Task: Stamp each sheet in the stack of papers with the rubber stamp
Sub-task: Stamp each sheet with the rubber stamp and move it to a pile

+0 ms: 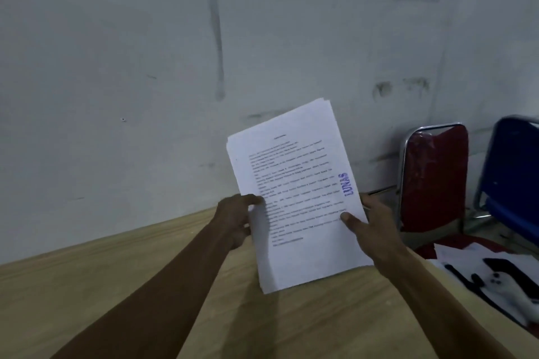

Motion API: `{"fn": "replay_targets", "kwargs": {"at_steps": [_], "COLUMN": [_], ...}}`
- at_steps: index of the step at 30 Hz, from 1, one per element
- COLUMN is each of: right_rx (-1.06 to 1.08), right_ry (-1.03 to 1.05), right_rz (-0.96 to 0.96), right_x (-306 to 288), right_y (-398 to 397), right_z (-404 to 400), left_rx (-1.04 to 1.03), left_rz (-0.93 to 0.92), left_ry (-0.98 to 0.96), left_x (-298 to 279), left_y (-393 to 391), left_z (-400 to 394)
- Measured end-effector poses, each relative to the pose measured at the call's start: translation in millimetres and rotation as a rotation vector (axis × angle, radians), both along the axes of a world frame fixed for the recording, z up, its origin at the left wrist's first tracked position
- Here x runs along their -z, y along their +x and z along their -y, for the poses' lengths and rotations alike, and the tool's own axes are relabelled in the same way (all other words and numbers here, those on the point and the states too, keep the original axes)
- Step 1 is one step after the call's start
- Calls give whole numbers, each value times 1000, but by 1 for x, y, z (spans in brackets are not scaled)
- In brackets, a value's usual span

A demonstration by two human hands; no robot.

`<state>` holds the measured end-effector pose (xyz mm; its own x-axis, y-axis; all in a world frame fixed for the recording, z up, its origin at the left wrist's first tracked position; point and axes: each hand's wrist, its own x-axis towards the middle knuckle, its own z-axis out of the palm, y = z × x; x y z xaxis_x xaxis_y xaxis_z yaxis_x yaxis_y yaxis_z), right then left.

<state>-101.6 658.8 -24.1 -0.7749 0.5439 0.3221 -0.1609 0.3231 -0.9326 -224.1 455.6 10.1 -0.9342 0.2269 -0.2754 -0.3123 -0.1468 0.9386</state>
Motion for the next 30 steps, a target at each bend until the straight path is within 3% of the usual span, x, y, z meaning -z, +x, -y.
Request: {"fn": "replay_targets", "kwargs": {"at_steps": [6,11,22,30], "right_rx": [7,31,-36,-63], "right_ry": [34,15,-174,-161], "right_rz": [-85,-155,-160,-140], "right_x": [-3,-10,-15,-30], "right_y": [24,36,48,36], "right_z": [27,49,48,47], "left_rx": [-15,-40,-77,-49], "left_rz": [-352,-475,-471,-481], "left_ry": [28,25,-48,-47], "left_x": [-34,-43,-43,-48], "left_y": [34,55,68,73], "left_z": [24,39,50,38]}}
